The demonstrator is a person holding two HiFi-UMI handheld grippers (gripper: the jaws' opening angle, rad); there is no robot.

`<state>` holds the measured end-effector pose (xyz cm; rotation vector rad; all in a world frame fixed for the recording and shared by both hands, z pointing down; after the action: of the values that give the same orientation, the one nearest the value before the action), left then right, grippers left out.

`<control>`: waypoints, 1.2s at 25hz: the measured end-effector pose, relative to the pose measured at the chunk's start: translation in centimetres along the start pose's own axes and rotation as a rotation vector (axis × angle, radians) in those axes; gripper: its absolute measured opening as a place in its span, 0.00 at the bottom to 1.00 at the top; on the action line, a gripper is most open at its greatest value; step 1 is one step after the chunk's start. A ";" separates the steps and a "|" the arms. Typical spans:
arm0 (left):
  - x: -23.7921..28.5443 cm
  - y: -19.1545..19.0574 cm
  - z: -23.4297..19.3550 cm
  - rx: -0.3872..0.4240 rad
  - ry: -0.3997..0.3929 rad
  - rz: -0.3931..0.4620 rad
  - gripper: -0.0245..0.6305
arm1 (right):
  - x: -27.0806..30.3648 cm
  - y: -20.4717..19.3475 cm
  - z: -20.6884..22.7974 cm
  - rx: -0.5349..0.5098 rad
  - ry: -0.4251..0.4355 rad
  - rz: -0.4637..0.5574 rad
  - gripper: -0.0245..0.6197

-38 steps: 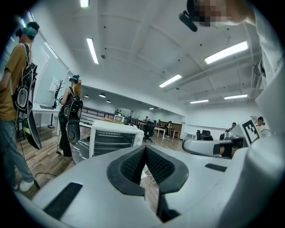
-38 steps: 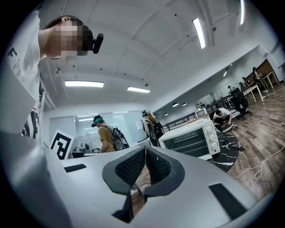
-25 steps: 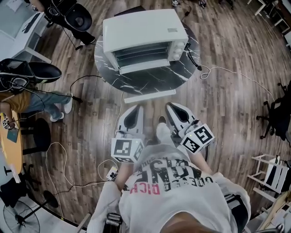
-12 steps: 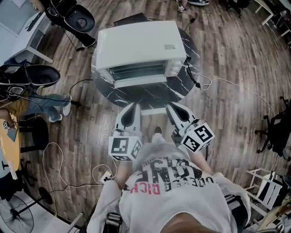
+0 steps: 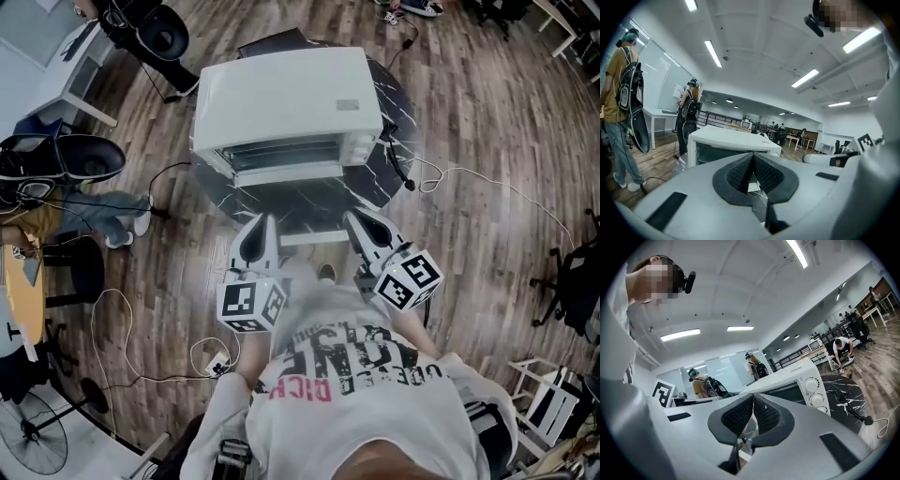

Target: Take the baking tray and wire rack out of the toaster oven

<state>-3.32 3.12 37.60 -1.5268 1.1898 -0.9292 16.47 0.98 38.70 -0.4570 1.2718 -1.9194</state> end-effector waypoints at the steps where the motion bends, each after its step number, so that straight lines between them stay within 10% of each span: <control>1: 0.2 0.0 0.0 -0.002 0.001 0.002 0.04 | 0.2 0.1 0.2 0.002 -0.004 0.005 0.05; 30: 8.5 -4.0 -7.4 -0.435 -0.011 -0.122 0.04 | 5.7 -1.5 3.9 0.073 -0.171 -0.042 0.05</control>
<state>-7.27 -6.56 43.43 -1.9645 1.3642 -0.7694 14.79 -5.43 41.04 -0.6007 1.0860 -1.9102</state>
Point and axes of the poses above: the fingertips, and each gripper's own axes: x forward along the fingers, z to its right, y out of its top, the point moved 5 cm from there along -x, backward along the fingers, and after that the axes turned 12 degrees about z, right-handed, at the moved point
